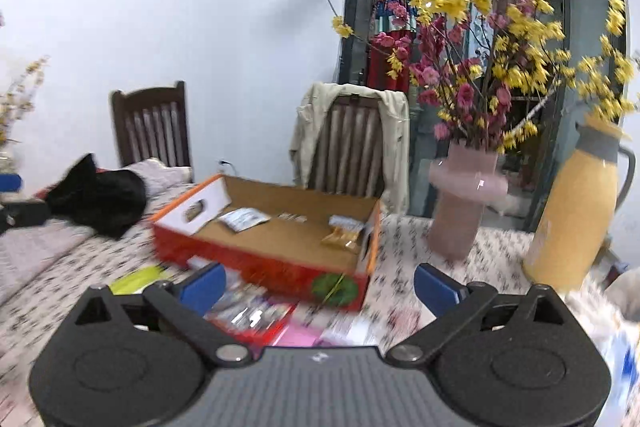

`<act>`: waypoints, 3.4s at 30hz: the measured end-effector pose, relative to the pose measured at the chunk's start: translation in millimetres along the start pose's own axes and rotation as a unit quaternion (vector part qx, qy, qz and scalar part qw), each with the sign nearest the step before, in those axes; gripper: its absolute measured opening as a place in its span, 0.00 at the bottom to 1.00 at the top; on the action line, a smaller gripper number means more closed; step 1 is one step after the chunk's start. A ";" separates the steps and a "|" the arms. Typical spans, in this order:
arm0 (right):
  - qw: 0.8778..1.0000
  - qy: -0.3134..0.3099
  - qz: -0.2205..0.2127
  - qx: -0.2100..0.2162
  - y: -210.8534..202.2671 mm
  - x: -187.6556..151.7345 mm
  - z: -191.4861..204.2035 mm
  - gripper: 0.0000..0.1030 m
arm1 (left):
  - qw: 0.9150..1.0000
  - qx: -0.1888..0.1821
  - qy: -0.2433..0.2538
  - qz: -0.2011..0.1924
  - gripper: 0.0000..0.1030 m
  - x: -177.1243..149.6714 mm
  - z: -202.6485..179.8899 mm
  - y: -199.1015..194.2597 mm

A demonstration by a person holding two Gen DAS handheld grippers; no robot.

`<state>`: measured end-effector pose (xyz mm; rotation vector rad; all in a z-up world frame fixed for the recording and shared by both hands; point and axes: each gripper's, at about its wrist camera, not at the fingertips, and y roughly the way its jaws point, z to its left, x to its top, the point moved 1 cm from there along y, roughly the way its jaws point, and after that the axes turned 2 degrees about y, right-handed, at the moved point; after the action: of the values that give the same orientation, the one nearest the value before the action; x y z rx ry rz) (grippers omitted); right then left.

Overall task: Organize snacks
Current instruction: 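Withdraw both tools from the box back toward the snack pile, then grasp a silver wrapper with the left tool while the right tool grasps another silver wrapper, then carry both silver wrappers into the orange box and open both tools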

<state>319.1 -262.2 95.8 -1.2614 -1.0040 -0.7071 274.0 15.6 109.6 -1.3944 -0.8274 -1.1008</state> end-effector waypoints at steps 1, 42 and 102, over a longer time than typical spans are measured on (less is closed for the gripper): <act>1.000 0.005 0.000 0.007 -12.0 -10.6 2.5 0.99 | 1.000 -0.004 -0.006 -0.008 1.00 -8.4 -3.8 -10.8; 0.994 0.101 0.051 -0.006 -83.5 -168.2 7.2 0.93 | 0.984 -0.079 -0.066 0.144 0.95 -128.6 -73.0 -15.4; 0.997 0.001 0.003 0.078 102.7 115.6 -23.5 0.36 | 0.995 -0.074 -0.034 0.051 0.40 122.1 33.6 201.5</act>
<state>463.4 -254.3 155.7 -1.1274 -1.0323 -0.6134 506.6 8.9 159.7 -1.5883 -0.7273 -1.0578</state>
